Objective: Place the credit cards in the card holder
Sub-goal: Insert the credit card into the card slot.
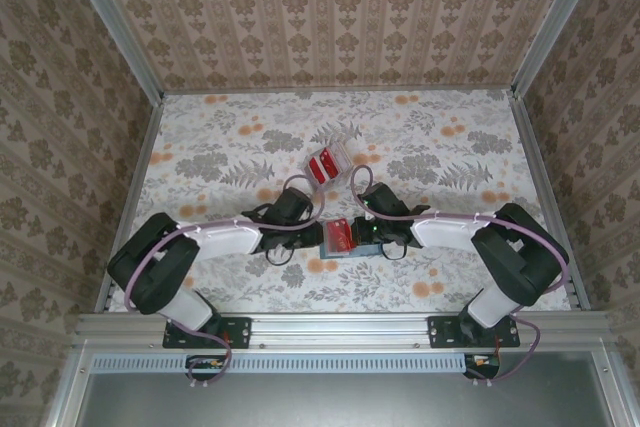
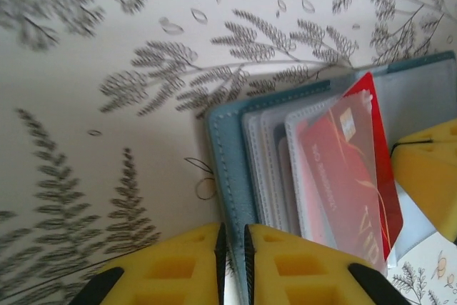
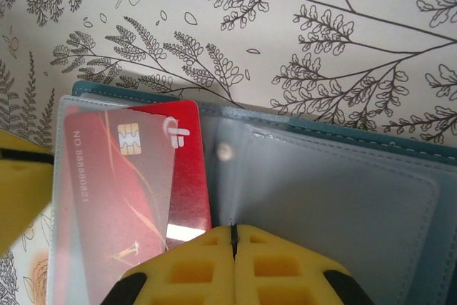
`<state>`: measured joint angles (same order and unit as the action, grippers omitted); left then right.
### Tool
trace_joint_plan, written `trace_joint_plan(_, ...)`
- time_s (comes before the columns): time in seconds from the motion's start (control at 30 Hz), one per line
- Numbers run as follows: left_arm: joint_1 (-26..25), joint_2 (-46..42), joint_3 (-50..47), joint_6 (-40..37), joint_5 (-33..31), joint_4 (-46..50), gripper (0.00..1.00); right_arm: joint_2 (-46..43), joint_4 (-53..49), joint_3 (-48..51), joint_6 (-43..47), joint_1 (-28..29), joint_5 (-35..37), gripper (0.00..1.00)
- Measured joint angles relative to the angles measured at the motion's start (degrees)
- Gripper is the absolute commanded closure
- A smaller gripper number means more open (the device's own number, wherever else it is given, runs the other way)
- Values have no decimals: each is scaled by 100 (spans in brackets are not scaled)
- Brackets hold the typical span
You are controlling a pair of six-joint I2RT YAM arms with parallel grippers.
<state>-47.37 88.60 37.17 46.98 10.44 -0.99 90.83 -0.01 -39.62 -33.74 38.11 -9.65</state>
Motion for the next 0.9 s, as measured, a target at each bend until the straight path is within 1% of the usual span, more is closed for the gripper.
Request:
trace_joint_plan(0.17, -146, 221, 92, 245, -177, -125, 90, -4, -48, 0, 42, 13, -7, 94)
trace_joint_plan(0.3, -282, 407, 232, 391, -299, -282, 90, -52, -138, 9, 35, 50, -7, 94)
trace_joint_plan(0.6, -350, 435, 236, 472, -422, -378, 91, -251, -293, 72, -76, 61, -74, 93)
trace_joint_plan(0.7, -391, 435, 238, 470, -450, -402, 91, -632, -461, 72, -70, 68, -129, 92)
trace_joint_plan(0.8, -404, 435, 260, 468, -452, -382, 91, -1287, -761, 72, -24, -13, -122, 86)
trace_joint_plan(0.9, -415, 435, 282, 437, -448, -334, 91, -1961, -1156, 72, 90, -245, -48, 79)
